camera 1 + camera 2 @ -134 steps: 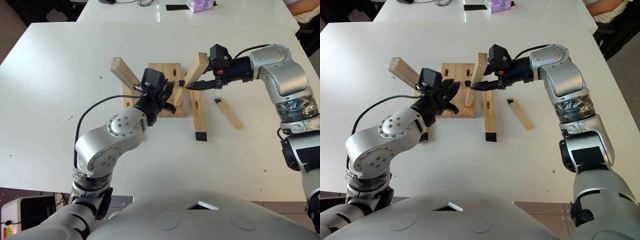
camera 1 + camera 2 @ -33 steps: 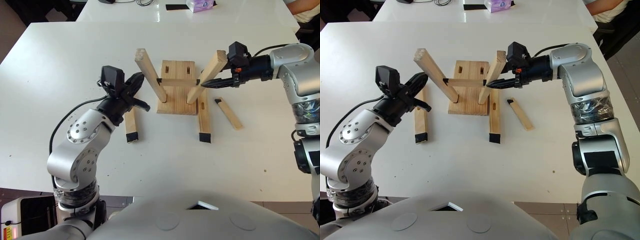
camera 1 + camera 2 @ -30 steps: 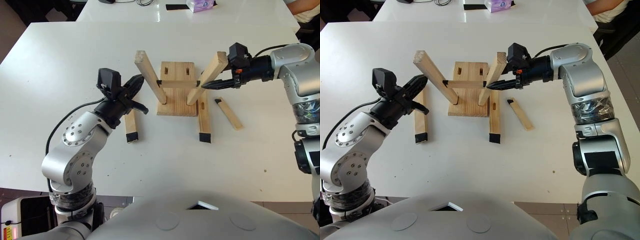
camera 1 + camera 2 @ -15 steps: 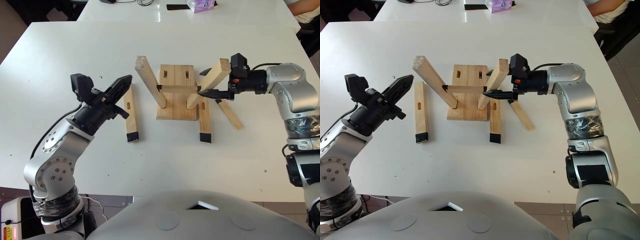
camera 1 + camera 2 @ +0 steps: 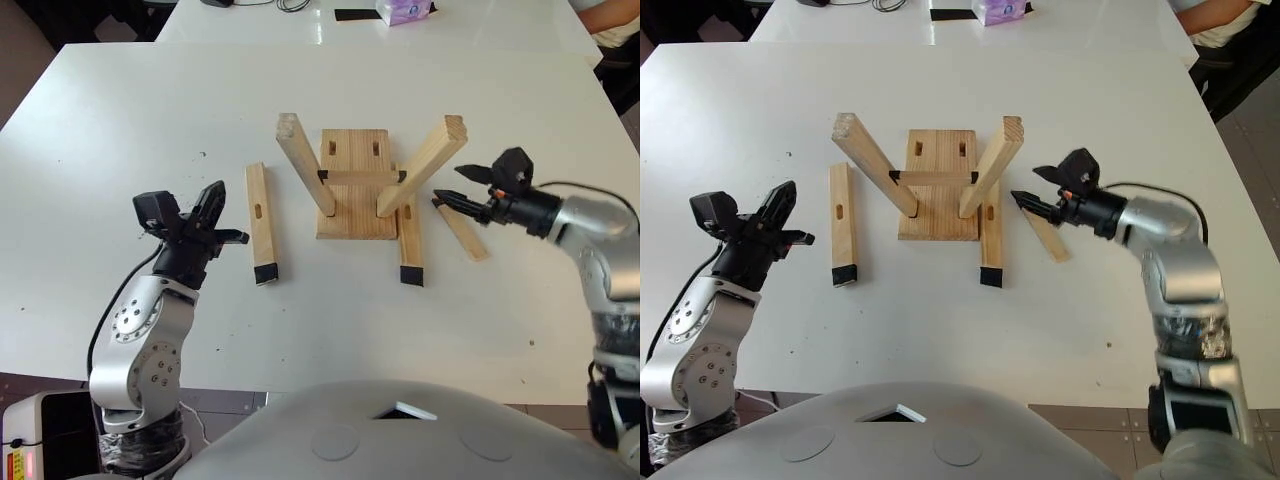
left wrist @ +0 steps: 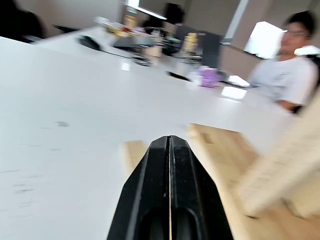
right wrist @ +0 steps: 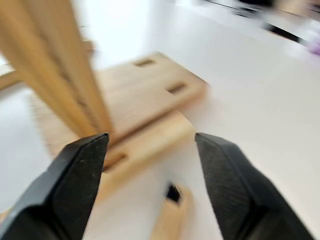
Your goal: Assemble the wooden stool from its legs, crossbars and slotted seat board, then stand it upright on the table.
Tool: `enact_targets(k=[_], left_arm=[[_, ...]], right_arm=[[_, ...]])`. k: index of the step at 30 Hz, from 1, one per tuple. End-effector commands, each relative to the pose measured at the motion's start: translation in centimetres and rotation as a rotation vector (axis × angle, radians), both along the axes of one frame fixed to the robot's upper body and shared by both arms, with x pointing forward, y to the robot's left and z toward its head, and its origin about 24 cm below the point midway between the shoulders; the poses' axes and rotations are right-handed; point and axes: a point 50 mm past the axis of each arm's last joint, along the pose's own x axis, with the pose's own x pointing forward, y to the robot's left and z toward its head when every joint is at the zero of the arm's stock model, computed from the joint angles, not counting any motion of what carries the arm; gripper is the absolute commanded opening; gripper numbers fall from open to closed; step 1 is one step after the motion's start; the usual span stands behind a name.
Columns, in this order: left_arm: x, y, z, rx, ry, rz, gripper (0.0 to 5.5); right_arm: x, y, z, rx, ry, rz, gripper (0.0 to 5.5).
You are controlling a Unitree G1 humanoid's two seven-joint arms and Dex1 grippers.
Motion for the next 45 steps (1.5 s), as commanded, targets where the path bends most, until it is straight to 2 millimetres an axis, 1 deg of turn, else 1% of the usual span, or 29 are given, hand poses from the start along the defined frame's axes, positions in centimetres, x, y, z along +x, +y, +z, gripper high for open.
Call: enact_targets(k=[1, 3, 5, 7, 10, 11, 12, 15, 17, 20, 22, 24, 27, 29, 30, 31, 33, 34, 35, 36, 38, 39, 40, 42, 45], left_arm=[[-0.9, -1.4, -1.0, 0.077, 0.046, 0.057, 0.00], [-0.8, -1.9, -1.2, 0.097, 0.042, 0.088, 0.00], [-0.6, -2.5, -0.9, 0.127, 0.025, 0.113, 0.00], [-0.7, -2.8, -0.5, 0.162, 0.018, 0.138, 0.00], [-0.4, -3.5, 0.5, 0.205, -0.031, 0.125, 0.00], [-0.2, -3.9, 1.0, 0.208, -0.058, 0.115, 0.00], [0.2, -4.3, 1.6, 0.210, -0.089, 0.105, 0.00], [0.8, -5.4, 3.1, 0.186, -0.153, 0.068, 0.00], [0.9, -6.0, 3.4, 0.166, -0.156, 0.037, 0.00], [0.9, -6.0, 3.2, 0.169, -0.136, 0.040, 0.00], [0.8, -5.4, 3.1, 0.190, -0.120, 0.080, 0.00], [0.5, -4.1, 2.8, 0.231, -0.088, 0.176, 0.00], [0.0, -2.2, 2.9, 0.301, -0.063, 0.303, 0.00], [0.2, -1.5, 3.1, 0.315, -0.054, 0.360, 0.00], [0.4, -1.6, 3.1, 0.303, -0.051, 0.349, 0.00], [0.8, -2.3, 3.2, 0.271, -0.054, 0.294, 0.00], [1.3, -6.1, 4.2, 0.177, -0.116, -0.006, 0.00], [1.1, -8.4, 4.8, 0.138, -0.148, -0.186, 0.00], [0.4, -11.1, 5.4, 0.107, -0.183, -0.395, 0.00], [-0.5, -13.1, 5.5, 0.061, -0.179, -0.548, 0.00], [-2.0, -15.1, 4.8, -0.032, -0.110, -0.692, 0.00], [-2.3, -15.1, 4.4, -0.054, -0.084, -0.684, 0.00], [-2.2, -14.7, 4.2, -0.056, -0.072, -0.648, 0.00], [-2.0, -13.6, 3.8, -0.007, -0.067, -0.614, 0.00], [-1.8, -12.3, 2.9, 0.018, -0.031, -0.548, 0.00]], right_arm=[[-2.6, 1.4, 0.0, 0.008, 0.002, -0.104, 2.44], [-3.0, 1.7, 0.2, -0.004, -0.020, -0.148, 2.09], [-3.2, 2.0, 0.3, -0.005, -0.054, -0.195, 1.77], [-3.3, 2.8, 0.5, 0.017, -0.086, -0.253, 1.43], [-2.7, 4.4, 1.4, 0.106, -0.155, -0.403, 0.90], [-2.7, 5.2, 1.8, 0.150, -0.171, -0.444, 0.81], [-2.6, 6.0, 2.2, 0.193, -0.182, -0.474, 0.59], [-2.8, 8.3, 3.4, 0.278, -0.197, -0.507, 0.07], [-3.1, 9.0, 3.8, 0.287, -0.205, -0.508, 0.02], [-3.1, 8.5, 3.4, 0.286, -0.189, -0.577, 0.02], [-3.2, 8.1, 3.3, 0.276, -0.194, -0.644, 0.02], [-3.4, 6.9, 3.3, 0.256, -0.213, -0.759, 0.02], [-3.8, 4.2, 3.5, 0.177, -0.275, -0.958, 0.02], [-3.8, 3.7, 3.7, 0.151, -0.301, -0.987, 0.02], [-3.6, 4.3, 3.8, 0.173, -0.292, -0.939, 0.02], [-3.4, 5.6, 4.1, 0.208, -0.277, -0.836, 0.02], [-3.6, 9.9, 5.2, 0.297, -0.247, -0.499, 0.02], [-3.9, 11.5, 5.7, 0.315, -0.247, -0.361, 0.02], [-4.3, 13.1, 6.1, 0.332, -0.234, -0.232, 0.02], [-4.7, 14.4, 6.3, 0.336, -0.219, -0.127, 0.02], [-5.4, 15.9, 6.1, 0.334, -0.170, 0.002, 0.02], [-5.4, 16.0, 5.8, 0.321, -0.154, 0.018, 0.02], [-5.4, 15.9, 5.4, 0.303, -0.141, 0.025, 0.02], [-5.3, 15.1, 4.7, 0.263, -0.122, 0.011, 0.02], [-5.3, 14.7, 4.2, 0.232, -0.113, 0.009, 0.02]])
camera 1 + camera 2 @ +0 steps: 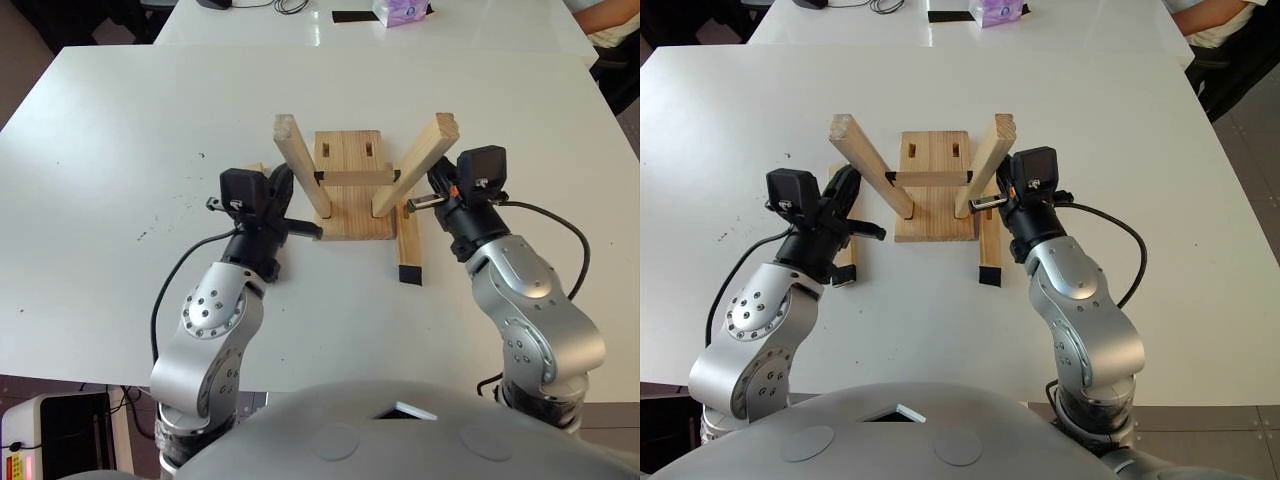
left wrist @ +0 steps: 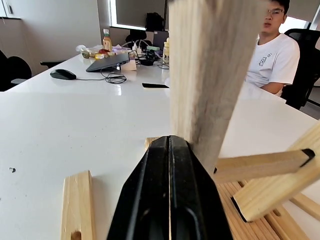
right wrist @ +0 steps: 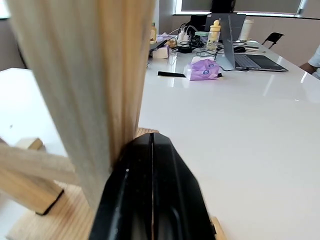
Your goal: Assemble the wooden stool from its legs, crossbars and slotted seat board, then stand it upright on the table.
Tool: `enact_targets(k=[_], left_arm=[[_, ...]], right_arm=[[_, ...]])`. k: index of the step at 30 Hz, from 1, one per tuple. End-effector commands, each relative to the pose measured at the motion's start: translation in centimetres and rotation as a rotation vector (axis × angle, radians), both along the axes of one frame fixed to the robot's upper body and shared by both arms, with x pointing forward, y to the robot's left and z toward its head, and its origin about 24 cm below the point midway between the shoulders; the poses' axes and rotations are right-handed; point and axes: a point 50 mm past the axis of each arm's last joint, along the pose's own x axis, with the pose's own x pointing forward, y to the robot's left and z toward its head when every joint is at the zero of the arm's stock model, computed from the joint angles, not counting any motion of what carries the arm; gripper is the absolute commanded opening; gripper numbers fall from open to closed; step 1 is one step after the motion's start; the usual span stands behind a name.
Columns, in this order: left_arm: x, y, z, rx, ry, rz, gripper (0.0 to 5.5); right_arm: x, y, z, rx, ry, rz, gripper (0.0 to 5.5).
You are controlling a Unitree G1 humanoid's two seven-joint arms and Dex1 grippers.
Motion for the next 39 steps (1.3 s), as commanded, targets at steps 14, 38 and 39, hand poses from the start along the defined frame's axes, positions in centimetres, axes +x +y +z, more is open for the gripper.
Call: enact_targets(k=[14, 38, 39], left_arm=[[-0.3, 9.0, -2.3, -0.247, 0.094, 0.192, 0.00], [4.8, -1.2, 11.9, -0.371, -0.294, -0.341, 0.00], [4.6, -1.2, 12.5, -0.380, -0.320, -0.348, 0.00]], right_arm=[[-0.4, -5.8, -0.5, -0.023, -0.038, -0.003, 0.02], [4.5, -0.1, 13.5, 0.389, -0.379, 0.510, 0.02], [4.3, -0.2, 13.7, 0.410, -0.392, 0.517, 0.02]])
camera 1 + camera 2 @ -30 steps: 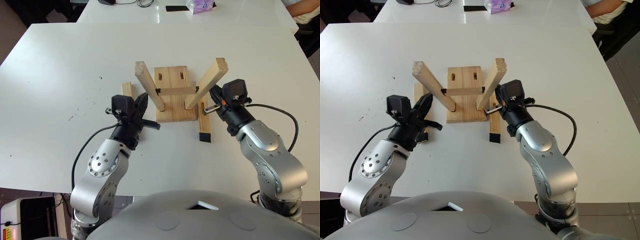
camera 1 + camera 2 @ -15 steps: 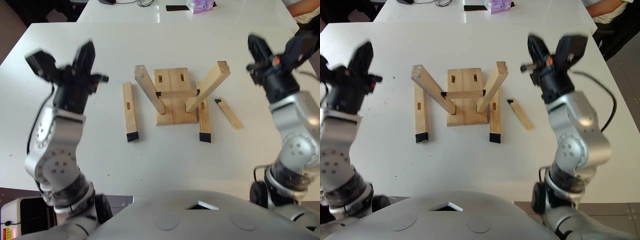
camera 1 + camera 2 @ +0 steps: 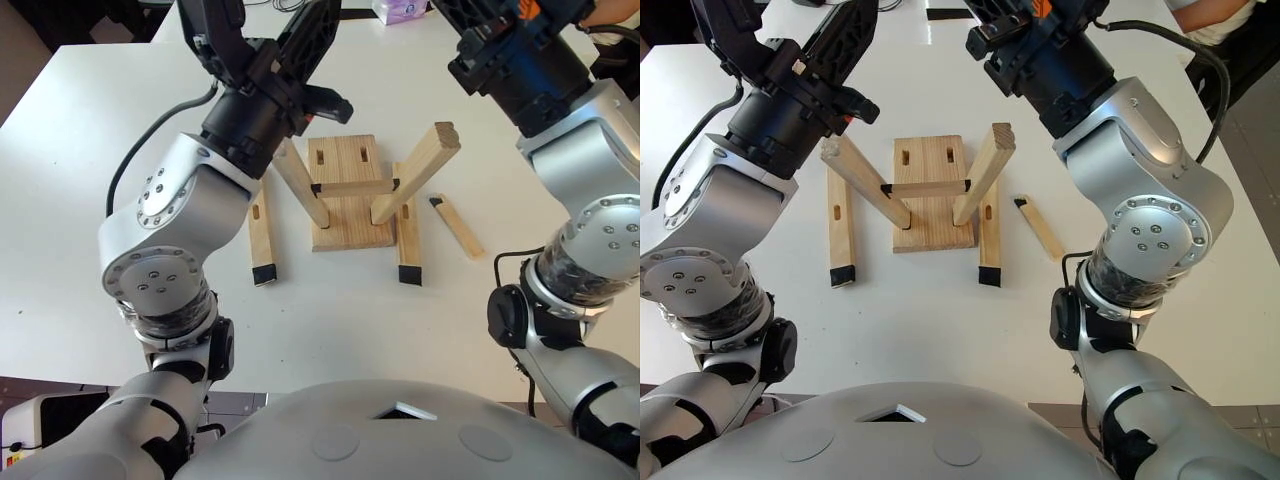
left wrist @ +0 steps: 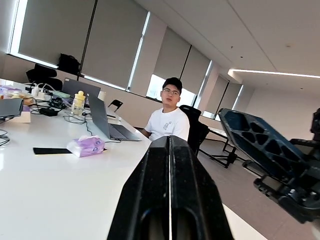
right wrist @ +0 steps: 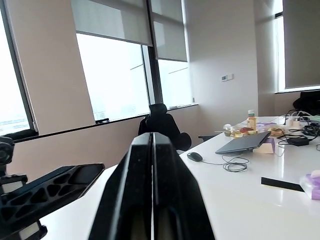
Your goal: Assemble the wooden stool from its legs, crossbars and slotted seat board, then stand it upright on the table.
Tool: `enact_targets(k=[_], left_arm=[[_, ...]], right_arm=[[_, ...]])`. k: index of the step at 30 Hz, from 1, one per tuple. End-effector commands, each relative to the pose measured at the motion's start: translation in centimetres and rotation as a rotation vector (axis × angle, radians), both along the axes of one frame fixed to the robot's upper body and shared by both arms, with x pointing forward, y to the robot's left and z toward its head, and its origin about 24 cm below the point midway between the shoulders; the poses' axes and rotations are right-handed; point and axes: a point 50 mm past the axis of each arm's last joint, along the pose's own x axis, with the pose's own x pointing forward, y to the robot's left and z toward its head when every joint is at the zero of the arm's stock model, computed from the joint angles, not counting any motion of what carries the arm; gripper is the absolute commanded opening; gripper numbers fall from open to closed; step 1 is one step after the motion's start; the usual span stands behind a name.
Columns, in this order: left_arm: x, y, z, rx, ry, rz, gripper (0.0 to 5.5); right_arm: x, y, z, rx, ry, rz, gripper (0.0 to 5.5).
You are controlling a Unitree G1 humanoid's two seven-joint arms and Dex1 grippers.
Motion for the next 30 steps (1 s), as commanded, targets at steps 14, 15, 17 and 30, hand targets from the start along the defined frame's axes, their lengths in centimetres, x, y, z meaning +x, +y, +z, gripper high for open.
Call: enact_targets(k=[14, 15, 17, 30], left_arm=[[0.2, 0.1, -7.0, 0.166, 0.340, 0.013, 0.00], [-0.1, -0.1, -8.3, 0.174, 0.388, 0.001, 0.00], [-0.4, -0.3, -9.2, 0.161, 0.412, -0.008, 0.00], [0.0, 7.1, 5.7, -0.463, -0.213, 0.055, 0.00]], right_arm=[[-0.6, 0.1, -6.5, -0.195, 0.203, 0.034, 0.02], [-0.7, 0.1, -8.3, -0.264, 0.257, 0.039, 0.02], [-1.1, 0.4, -10.0, -0.307, 0.294, 0.062, 0.02], [0.7, -5.2, 3.6, 0.324, -0.061, -0.002, 0.02]])
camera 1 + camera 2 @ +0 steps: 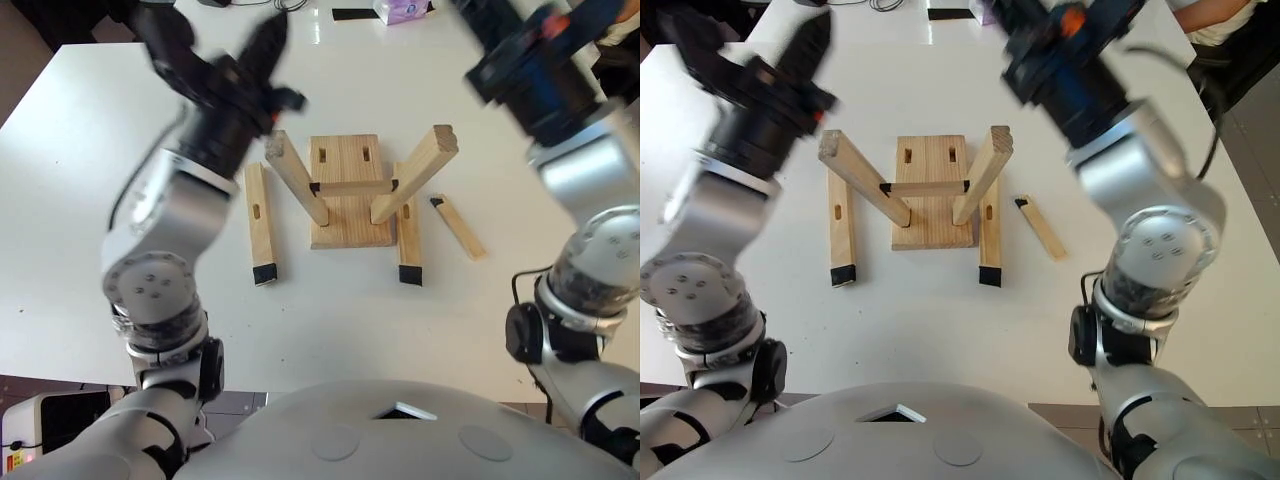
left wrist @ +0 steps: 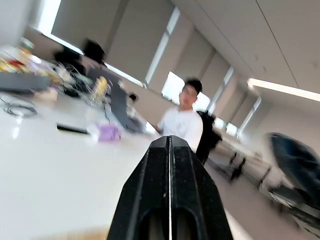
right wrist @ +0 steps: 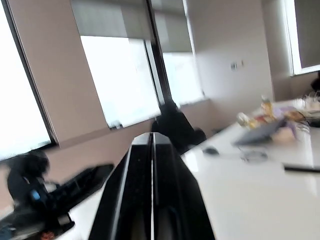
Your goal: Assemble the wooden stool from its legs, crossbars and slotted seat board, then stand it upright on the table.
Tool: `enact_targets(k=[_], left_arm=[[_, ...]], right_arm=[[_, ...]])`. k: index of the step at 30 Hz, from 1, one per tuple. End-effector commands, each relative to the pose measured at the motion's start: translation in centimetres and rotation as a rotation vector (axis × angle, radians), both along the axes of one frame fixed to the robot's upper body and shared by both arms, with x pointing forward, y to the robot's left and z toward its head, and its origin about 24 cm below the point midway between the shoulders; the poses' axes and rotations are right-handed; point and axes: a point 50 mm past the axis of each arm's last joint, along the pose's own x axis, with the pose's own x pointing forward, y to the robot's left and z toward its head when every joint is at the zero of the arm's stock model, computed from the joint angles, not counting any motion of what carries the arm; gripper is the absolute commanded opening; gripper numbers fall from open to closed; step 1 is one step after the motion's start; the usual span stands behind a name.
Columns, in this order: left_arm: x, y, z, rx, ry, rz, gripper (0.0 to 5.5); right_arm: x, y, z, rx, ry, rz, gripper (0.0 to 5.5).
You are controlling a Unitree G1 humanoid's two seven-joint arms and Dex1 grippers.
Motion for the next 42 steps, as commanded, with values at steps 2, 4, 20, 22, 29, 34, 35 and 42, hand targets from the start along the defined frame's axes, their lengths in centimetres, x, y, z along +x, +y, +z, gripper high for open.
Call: enact_targets(k=[2, 4, 20, 22, 29, 34, 35, 42], left_arm=[[-0.6, 5.7, 4.6, -0.161, -0.213, 0.002, 0.00], [0.1, 8.6, 1.1, 0.000, -0.082, 0.050, 0.00], [-7.5, 3.1, -15.2, 0.682, 0.299, -0.618, 0.00], [-7.3, 2.4, -15.1, 0.680, 0.273, -0.599, 0.00], [-4.6, 0.7, -16.1, 0.680, 0.227, -0.456, 0.00], [-4.8, -0.1, -16.7, 0.657, 0.225, -0.417, 0.00], [-4.7, -0.2, -16.8, 0.657, 0.228, -0.407, 0.00], [-3.7, 0.8, -17.3, 0.695, 0.254, -0.275, 0.00]], right_arm=[[2.3, -5.1, 1.1, -0.004, -0.003, -0.189, 0.02], [4.0, -7.2, -2.7, -0.181, 0.102, -0.304, 0.02], [2.6, -5.4, -20.0, -0.817, 0.241, -0.037, 0.02], [3.3, -4.6, -19.4, -0.816, 0.204, 0.054, 0.02], [5.8, -1.6, -17.7, -0.836, 0.075, 0.306, 0.02], [5.3, -0.6, -18.8, -0.842, 0.076, 0.404, 0.02], [5.1, -0.4, -19.0, -0.842, 0.079, 0.412, 0.02], [4.1, 1.4, -21.0, -0.803, 0.133, 0.415, 0.02]])
